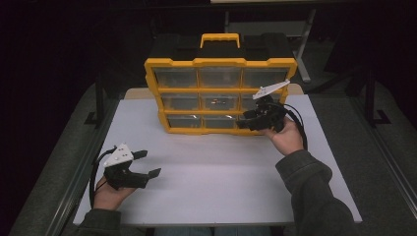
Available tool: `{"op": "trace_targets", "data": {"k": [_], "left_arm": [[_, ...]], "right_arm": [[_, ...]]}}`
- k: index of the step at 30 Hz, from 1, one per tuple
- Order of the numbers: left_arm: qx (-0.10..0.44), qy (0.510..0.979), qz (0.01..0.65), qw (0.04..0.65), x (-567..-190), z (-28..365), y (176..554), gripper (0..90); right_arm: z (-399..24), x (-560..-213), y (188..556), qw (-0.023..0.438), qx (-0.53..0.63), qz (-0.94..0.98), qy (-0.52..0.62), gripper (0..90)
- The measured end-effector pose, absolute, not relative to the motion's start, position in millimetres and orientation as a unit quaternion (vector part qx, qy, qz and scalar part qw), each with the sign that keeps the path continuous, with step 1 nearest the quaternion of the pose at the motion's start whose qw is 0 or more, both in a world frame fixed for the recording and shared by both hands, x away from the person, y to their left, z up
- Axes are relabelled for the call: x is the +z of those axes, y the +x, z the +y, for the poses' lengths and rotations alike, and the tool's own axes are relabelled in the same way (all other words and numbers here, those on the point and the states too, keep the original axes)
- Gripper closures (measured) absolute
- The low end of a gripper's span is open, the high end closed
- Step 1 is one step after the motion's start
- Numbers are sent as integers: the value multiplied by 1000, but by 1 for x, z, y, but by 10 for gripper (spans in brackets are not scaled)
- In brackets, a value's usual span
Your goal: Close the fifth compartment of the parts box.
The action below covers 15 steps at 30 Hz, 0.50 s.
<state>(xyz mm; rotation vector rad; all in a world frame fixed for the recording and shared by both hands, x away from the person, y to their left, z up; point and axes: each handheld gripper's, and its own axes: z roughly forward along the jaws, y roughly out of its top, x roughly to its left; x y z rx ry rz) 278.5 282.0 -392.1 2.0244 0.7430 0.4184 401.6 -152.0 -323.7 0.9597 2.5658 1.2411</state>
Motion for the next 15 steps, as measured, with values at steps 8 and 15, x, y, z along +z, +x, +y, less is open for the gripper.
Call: {"op": "trace_targets", "data": {"k": [8,15], "left_arm": [[167,820,305,455,-393,281,279,181],[167,819,308,455,-393,281,278,180]], "right_arm": [[-163,-330,396,70,411,849,324,443],[-171,-332,391,75,415,846,326,428]]}}
